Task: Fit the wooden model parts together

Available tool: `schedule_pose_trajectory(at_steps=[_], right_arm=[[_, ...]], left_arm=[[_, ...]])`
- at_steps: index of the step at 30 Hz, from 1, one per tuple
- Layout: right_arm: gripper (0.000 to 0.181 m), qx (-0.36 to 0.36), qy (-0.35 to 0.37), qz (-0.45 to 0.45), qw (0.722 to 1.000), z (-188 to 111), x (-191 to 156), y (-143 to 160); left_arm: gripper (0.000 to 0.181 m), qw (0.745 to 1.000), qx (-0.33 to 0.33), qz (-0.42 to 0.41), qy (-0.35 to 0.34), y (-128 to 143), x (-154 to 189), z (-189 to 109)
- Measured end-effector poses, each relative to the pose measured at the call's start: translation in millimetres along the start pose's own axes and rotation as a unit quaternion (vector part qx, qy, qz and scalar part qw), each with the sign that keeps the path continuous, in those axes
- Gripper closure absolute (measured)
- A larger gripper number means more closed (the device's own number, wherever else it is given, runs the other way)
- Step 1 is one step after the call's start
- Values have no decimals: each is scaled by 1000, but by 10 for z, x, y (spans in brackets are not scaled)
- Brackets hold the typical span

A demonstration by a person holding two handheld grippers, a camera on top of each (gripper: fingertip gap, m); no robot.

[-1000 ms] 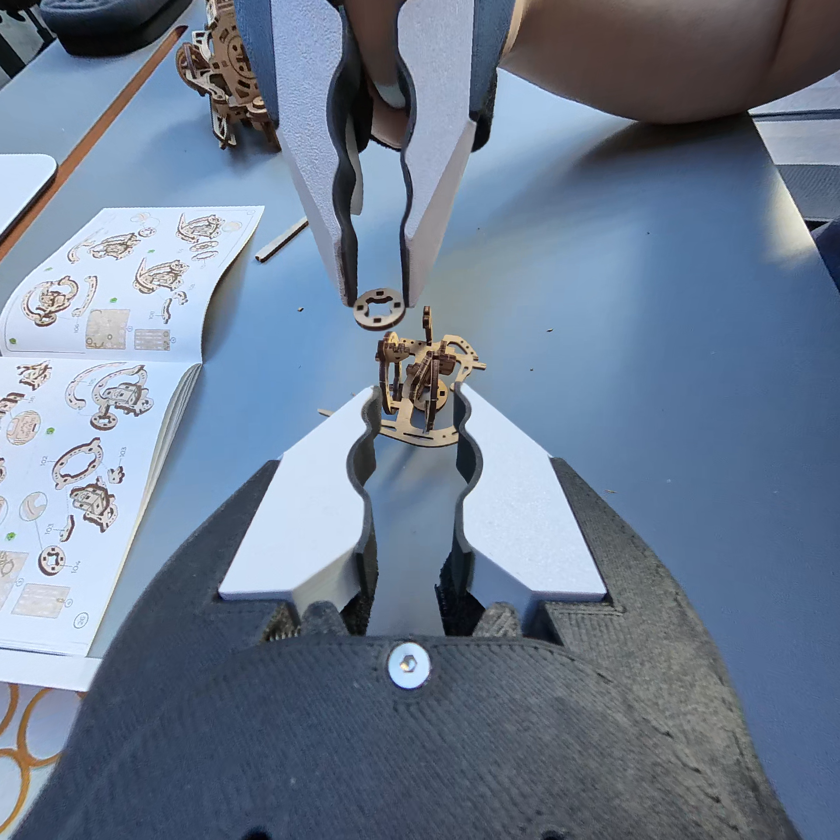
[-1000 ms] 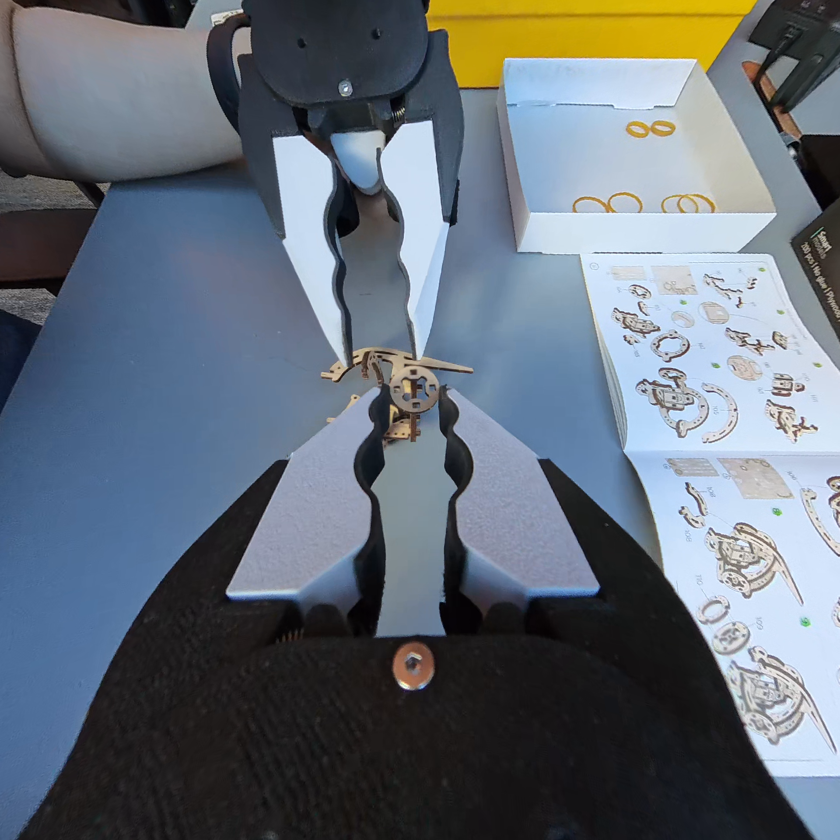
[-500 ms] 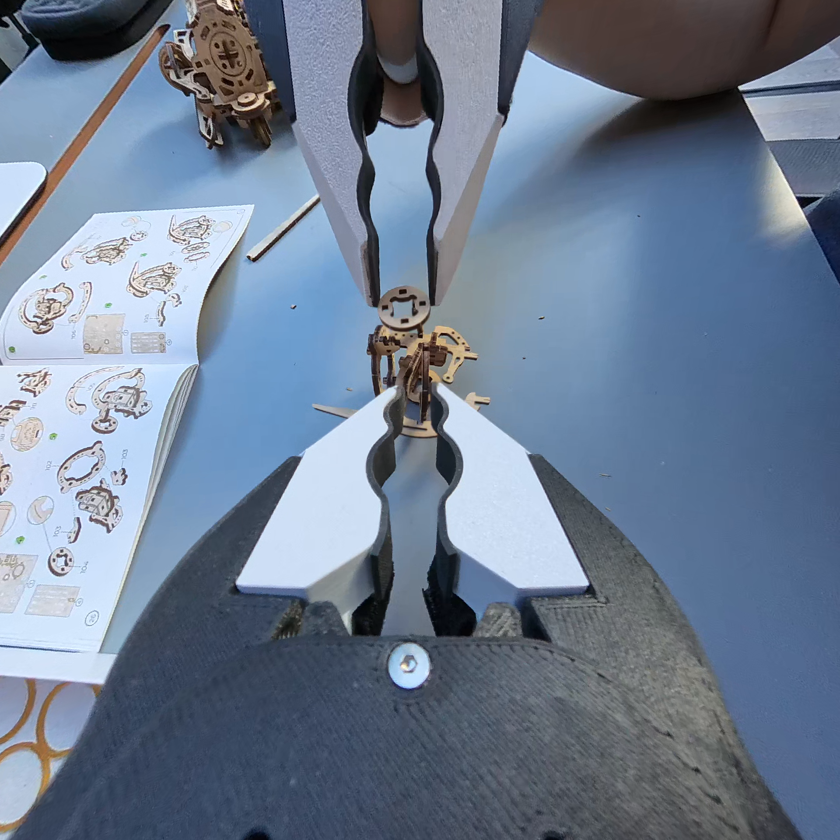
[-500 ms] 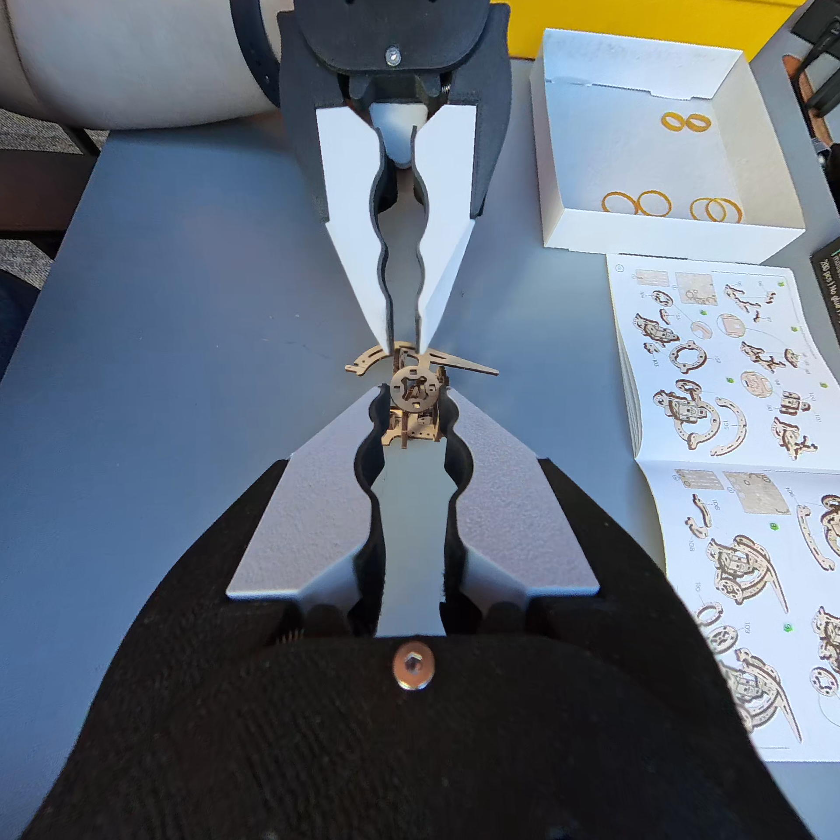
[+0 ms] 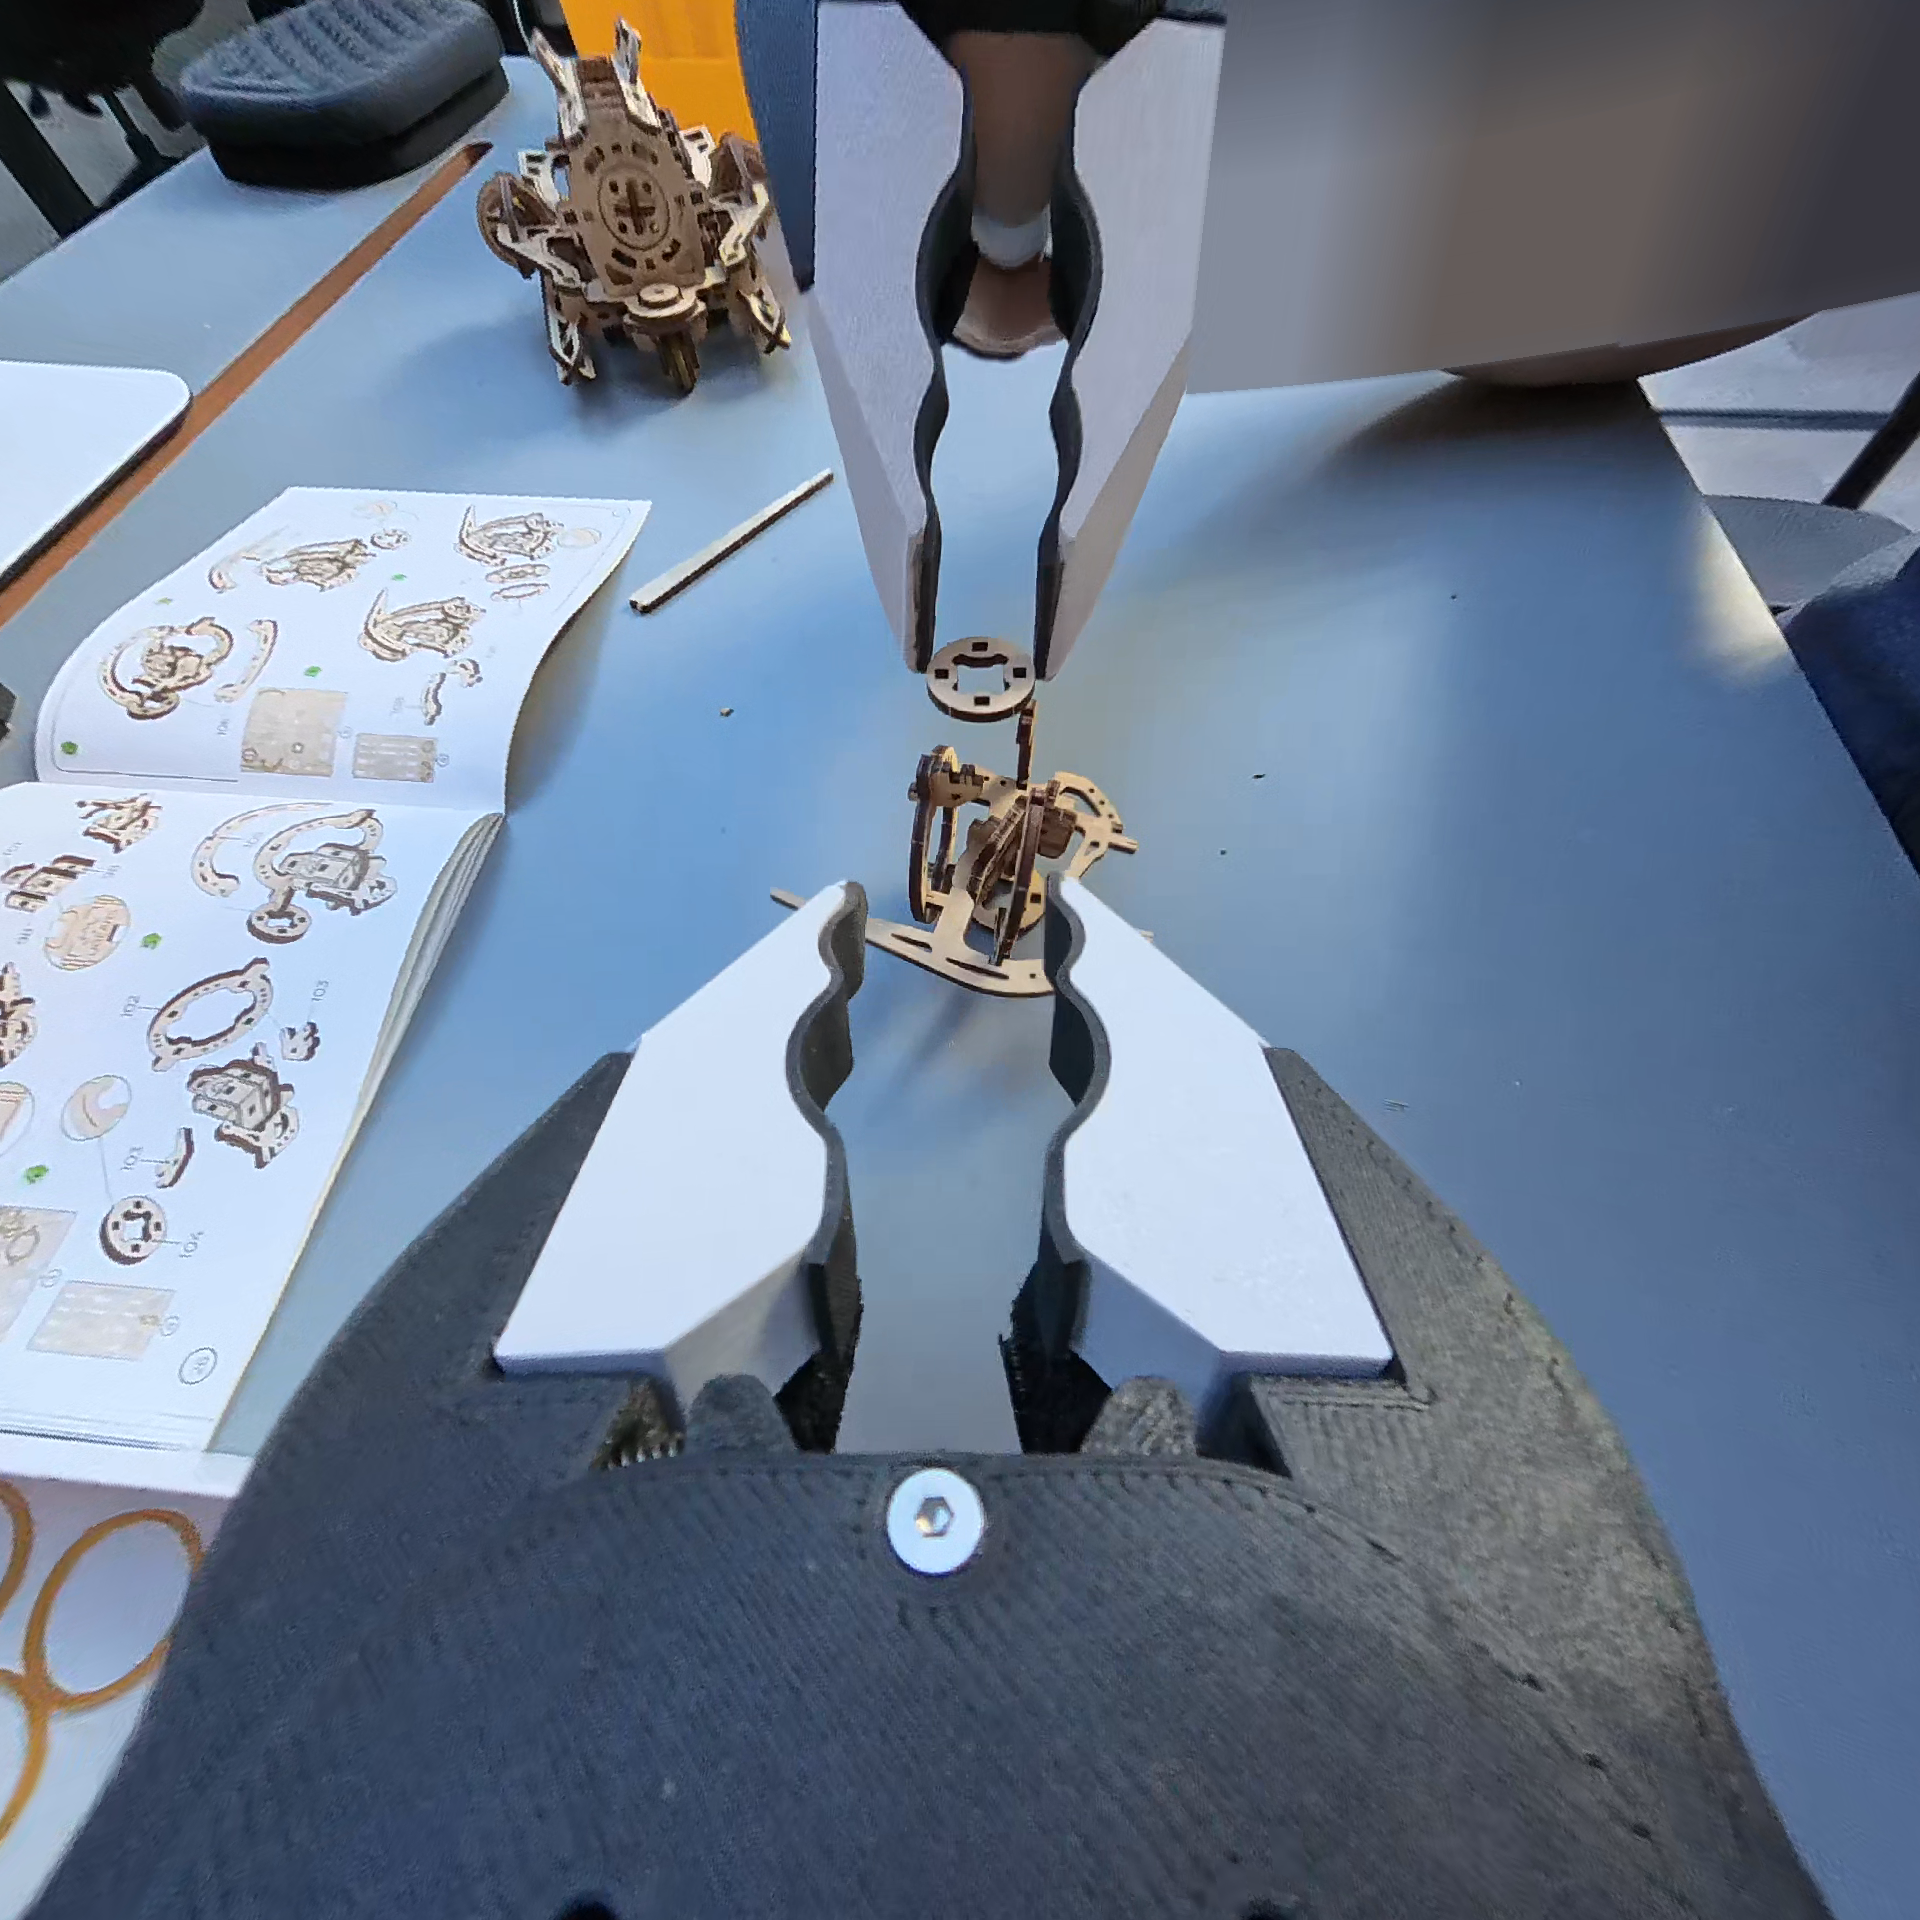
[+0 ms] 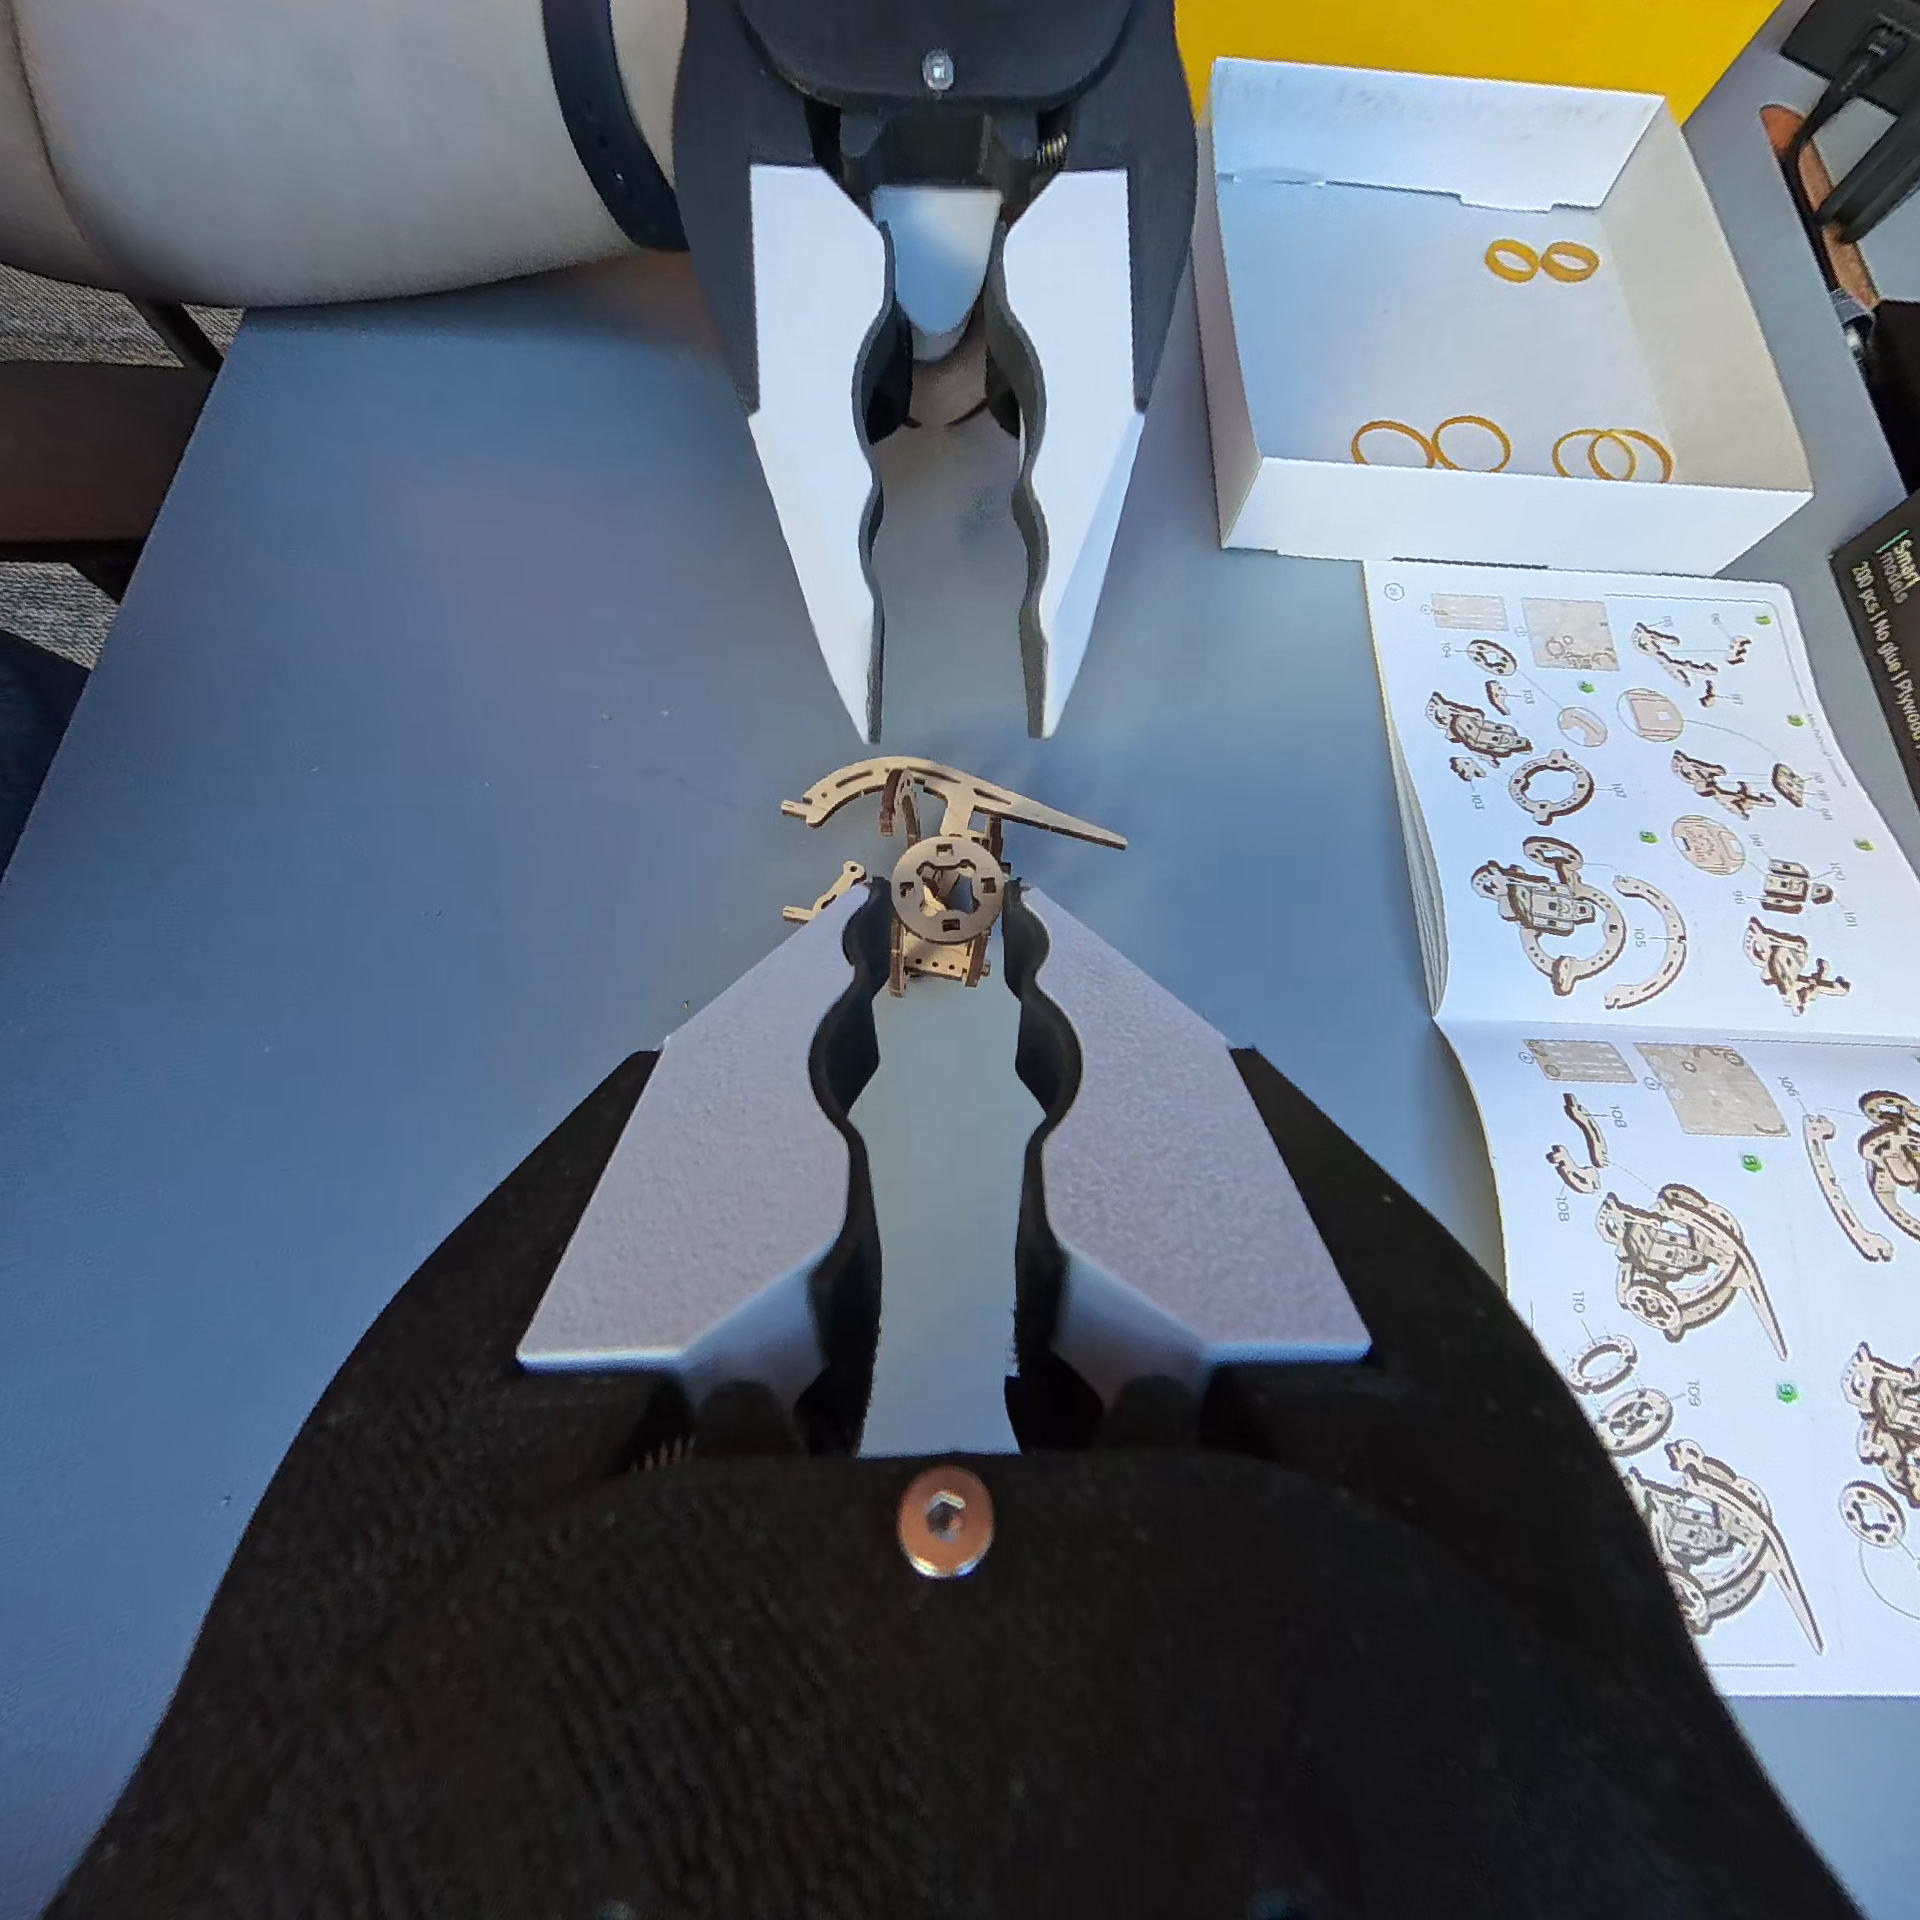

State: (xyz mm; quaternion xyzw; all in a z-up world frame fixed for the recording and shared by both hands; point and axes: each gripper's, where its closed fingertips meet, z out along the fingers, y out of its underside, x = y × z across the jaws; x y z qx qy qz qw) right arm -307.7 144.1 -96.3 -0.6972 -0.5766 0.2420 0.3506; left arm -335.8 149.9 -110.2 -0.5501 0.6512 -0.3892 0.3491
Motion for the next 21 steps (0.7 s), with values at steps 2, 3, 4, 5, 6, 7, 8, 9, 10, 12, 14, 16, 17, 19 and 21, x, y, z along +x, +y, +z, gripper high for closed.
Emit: schedule_pose_trajectory(at_steps=[2,3,4,5,6,7,8,9,10,12,14,16,17,19,21], right_arm=[[161,3,-1,1,1000,-7,3,-6],[161,4,-1,1,1000,-10,4,-6],[161,4,0,2,1000,-15,10,-5],[161,4,1,2,1000,-20,16,-5],[161,5,2,2,1000,-27,22,-5],[161,6,3,3,1000,-32,27,-5],[161,6,3,4,1000,-37,32,-6],[161,7,3,5,1000,-40,36,-6],[161,7,3,6,1000,-41,37,-4],[161,5,1,7,1000,-35,35,7],[161,2,0,7,1000,-27,31,20],[161,1,0,6,1000,-23,28,21],[161,1,-1,6,1000,-24,26,19],[161,3,-2,6,1000,-25,22,14],[161,2,-2,5,1000,-24,20,15]], left_arm=[[145,1000,-4,-6,7,45,3,39],[144,1000,-4,-8,11,59,4,51],[144,1000,-3,-10,17,66,14,63],[145,1000,-1,-10,26,66,34,73],[147,999,-2,-10,33,71,51,83],[150,999,-5,-10,34,83,46,95],[150,999,-8,-8,32,92,38,104],[151,1000,-8,-5,29,93,32,111],[154,1000,-7,-2,28,90,31,117],[158,999,-8,3,31,84,47,127],[158,999,-11,4,36,92,62,143],[157,999,-19,2,39,115,71,158],[157,999,-21,1,39,118,69,161],[158,999,-21,0,41,119,73,163],[159,999,-21,-2,42,117,69,163]])
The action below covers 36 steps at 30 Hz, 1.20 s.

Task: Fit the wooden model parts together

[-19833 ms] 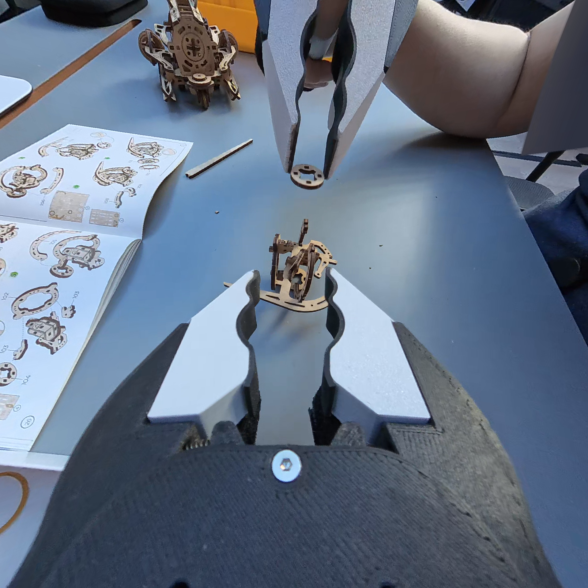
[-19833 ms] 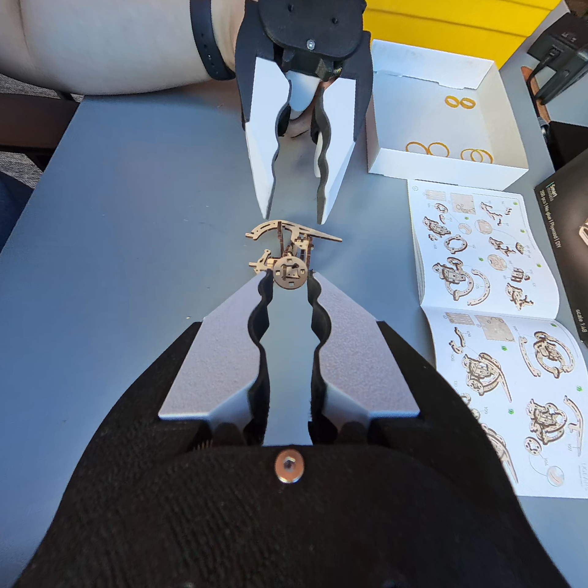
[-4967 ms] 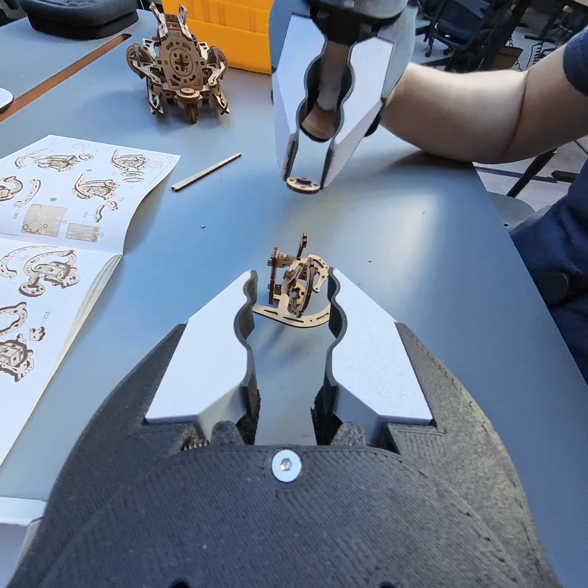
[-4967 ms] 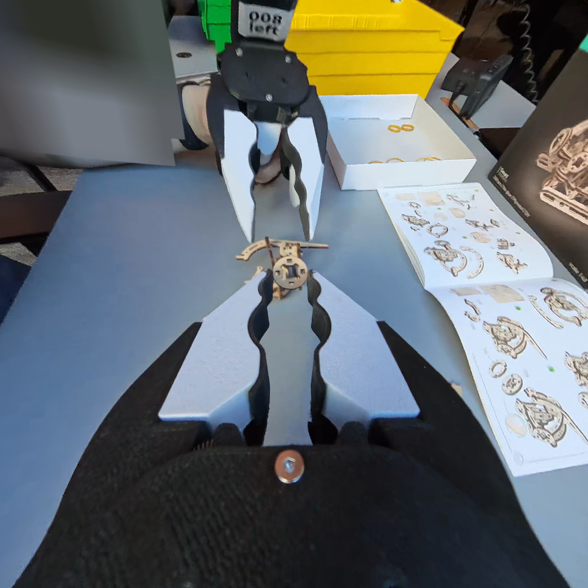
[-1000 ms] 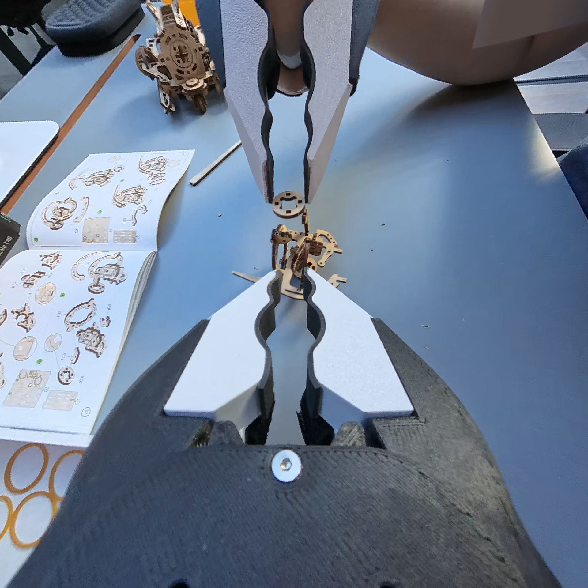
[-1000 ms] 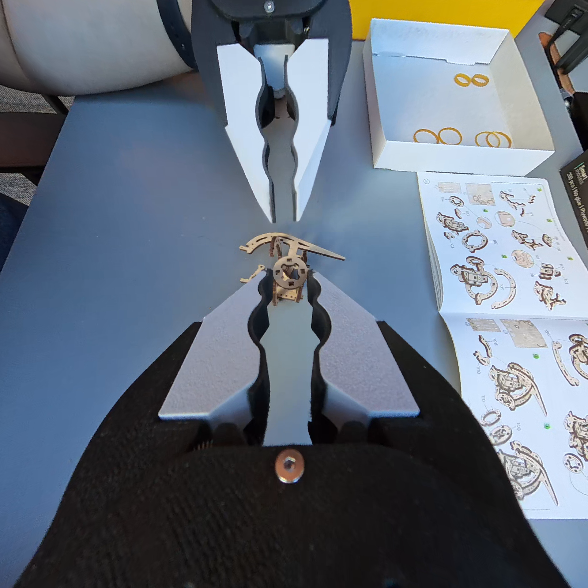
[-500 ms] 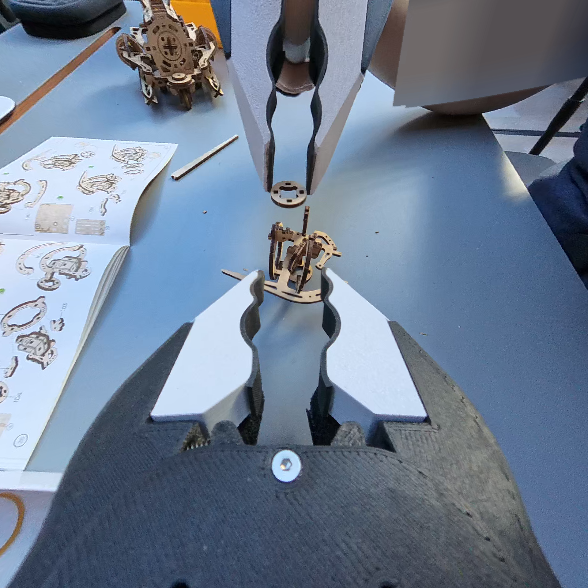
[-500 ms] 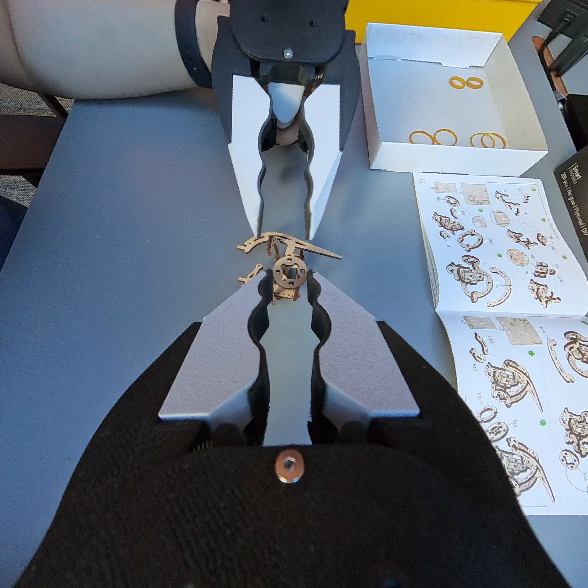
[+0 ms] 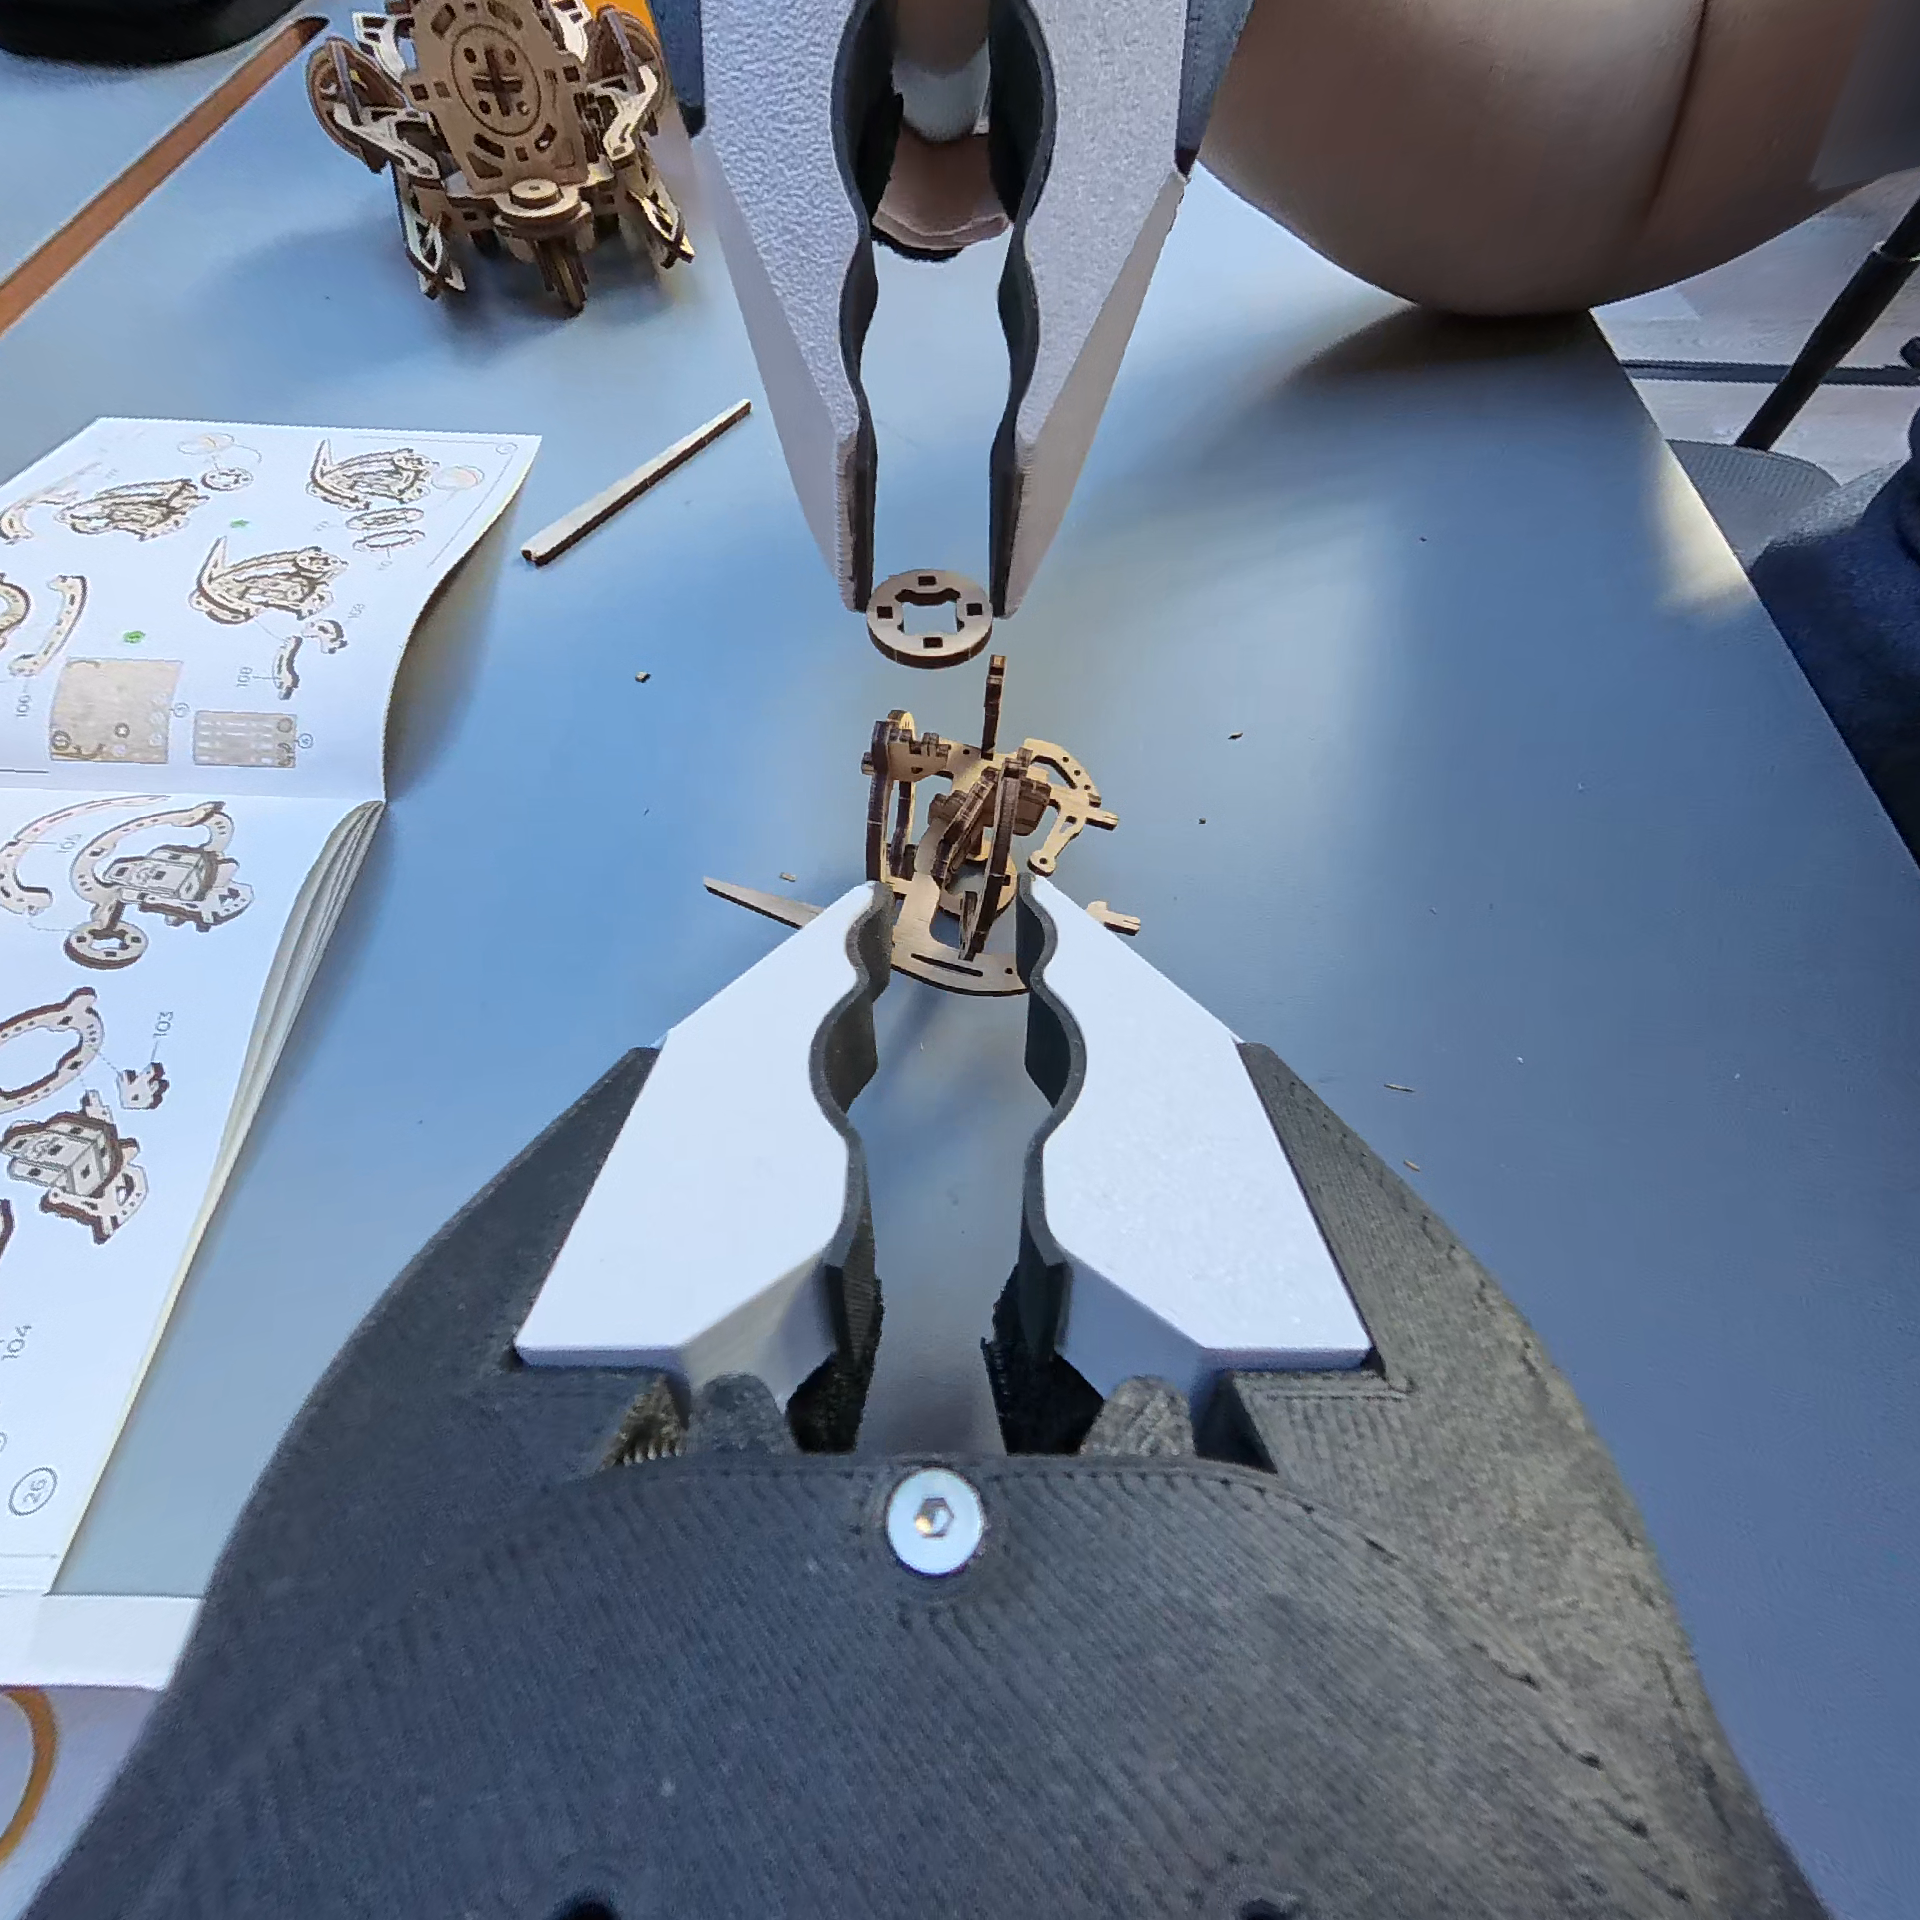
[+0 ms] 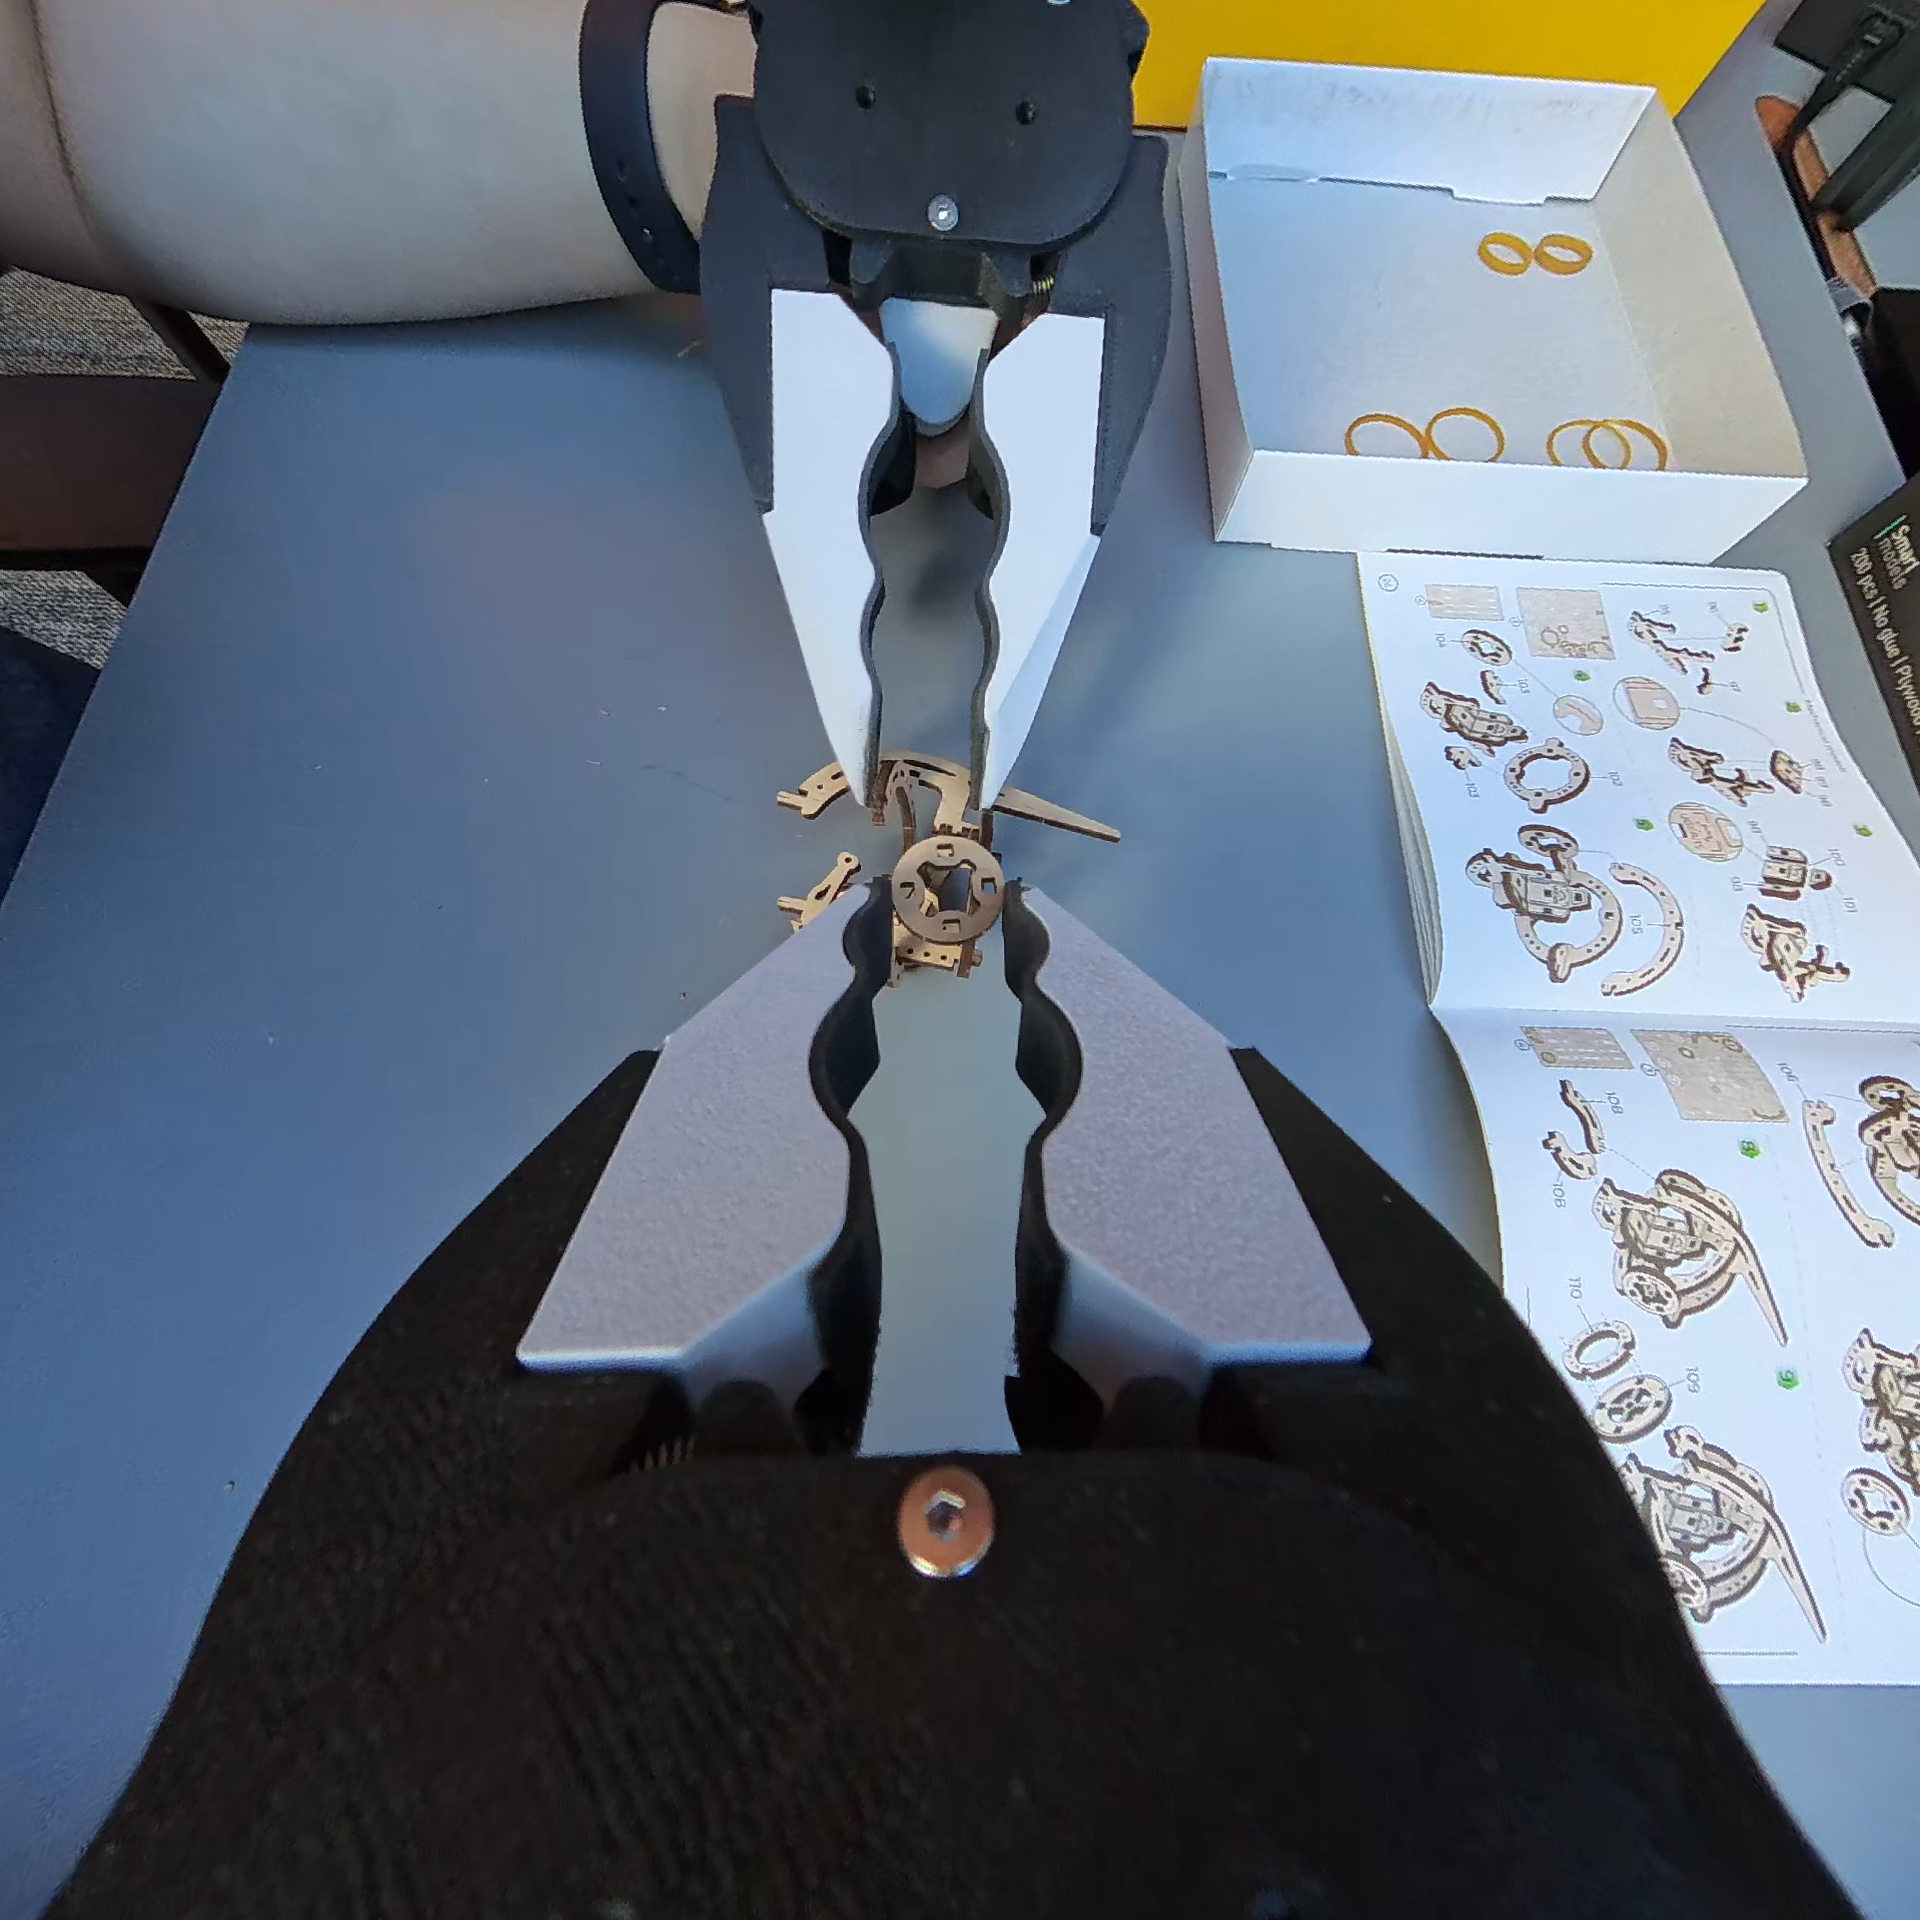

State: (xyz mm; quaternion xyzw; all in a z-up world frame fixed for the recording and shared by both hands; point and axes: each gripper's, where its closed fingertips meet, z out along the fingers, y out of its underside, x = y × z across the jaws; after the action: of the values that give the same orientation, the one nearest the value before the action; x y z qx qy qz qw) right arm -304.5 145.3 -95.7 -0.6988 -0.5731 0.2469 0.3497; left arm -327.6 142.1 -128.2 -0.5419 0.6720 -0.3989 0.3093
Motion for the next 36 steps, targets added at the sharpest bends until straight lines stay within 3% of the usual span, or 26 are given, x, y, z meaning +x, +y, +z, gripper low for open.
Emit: schedule_pose_trajectory(at_steps=[8,15,20,29,36], right_arm=[[161,-4,-2,-3,1000,13,-14,11],[161,-1,-4,-5,1000,5,-27,-7],[161,8,-3,6,1000,-7,-48,-56],[161,35,36,46,998,48,-123,-40],[161,58,42,38,997,64,-168,-97]], left_arm=[[173,1000,4,2,-1,-11,-3,-11],[161,1000,11,-1,-12,-25,-39,-27],[174,1000,12,8,-11,-26,-17,-29],[179,1000,0,-5,-2,-14,21,19],[167,1000,5,-1,-11,-81,45,13]])
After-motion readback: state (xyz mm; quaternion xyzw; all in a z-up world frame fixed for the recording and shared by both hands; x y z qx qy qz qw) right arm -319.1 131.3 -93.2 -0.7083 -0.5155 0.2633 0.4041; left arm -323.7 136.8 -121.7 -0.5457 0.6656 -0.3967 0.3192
